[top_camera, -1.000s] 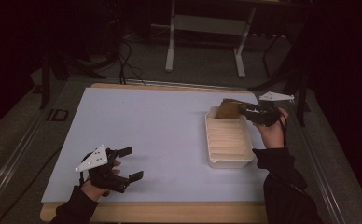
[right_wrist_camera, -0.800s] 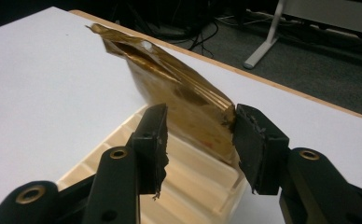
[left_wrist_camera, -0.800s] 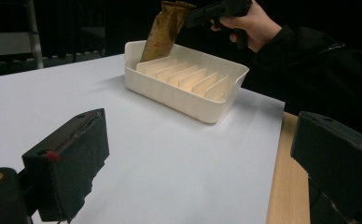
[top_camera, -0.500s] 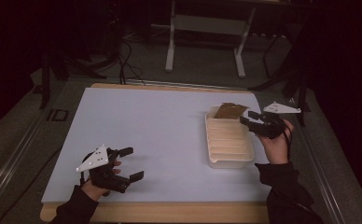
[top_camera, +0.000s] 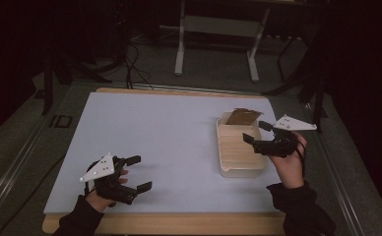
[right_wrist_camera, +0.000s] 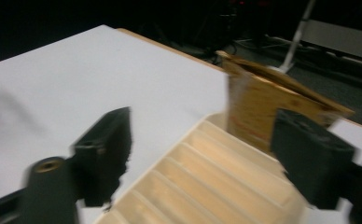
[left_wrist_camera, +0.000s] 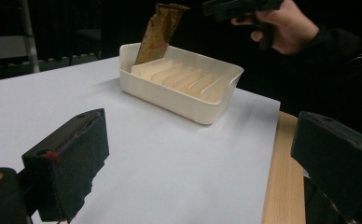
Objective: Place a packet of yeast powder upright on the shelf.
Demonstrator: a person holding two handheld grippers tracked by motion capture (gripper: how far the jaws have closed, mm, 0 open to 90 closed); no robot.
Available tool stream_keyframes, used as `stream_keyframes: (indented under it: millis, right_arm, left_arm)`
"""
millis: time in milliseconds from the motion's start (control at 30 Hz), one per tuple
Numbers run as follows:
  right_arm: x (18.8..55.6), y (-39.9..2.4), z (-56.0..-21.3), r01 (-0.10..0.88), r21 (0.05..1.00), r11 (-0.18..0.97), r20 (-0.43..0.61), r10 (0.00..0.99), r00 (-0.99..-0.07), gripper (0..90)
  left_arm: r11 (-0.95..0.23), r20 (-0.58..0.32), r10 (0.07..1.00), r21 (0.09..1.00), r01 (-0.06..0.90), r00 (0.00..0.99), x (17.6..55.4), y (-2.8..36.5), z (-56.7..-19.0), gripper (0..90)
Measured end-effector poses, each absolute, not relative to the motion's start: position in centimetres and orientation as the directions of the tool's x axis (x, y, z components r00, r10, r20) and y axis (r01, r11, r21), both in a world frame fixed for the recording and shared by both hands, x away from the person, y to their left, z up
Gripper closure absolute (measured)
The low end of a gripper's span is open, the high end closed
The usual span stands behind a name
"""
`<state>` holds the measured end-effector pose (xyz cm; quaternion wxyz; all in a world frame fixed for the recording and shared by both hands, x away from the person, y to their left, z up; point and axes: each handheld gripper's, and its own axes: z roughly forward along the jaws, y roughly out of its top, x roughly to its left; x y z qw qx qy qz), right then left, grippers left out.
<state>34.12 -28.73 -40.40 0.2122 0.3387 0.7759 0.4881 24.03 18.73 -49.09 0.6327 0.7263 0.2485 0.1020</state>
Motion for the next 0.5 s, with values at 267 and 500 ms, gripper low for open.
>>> stream_keyframes:
  millis: [267,500]
  right_arm:
    - [31.6,-27.1,-40.3,0.315,0.906,0.284,0.048,0.669,-0.741,12.5]
    - [30.0,-26.5,-40.8,0.345,0.897,0.277,0.088,0.652,-0.753,12.5]
  left_arm:
    - [-0.078,-0.165,0.485,0.970,0.230,0.859,24.0,18.5,-49.0,5.0]
    - [-0.088,-0.158,0.482,0.970,0.227,0.862,24.0,18.3,-49.1,4.9]
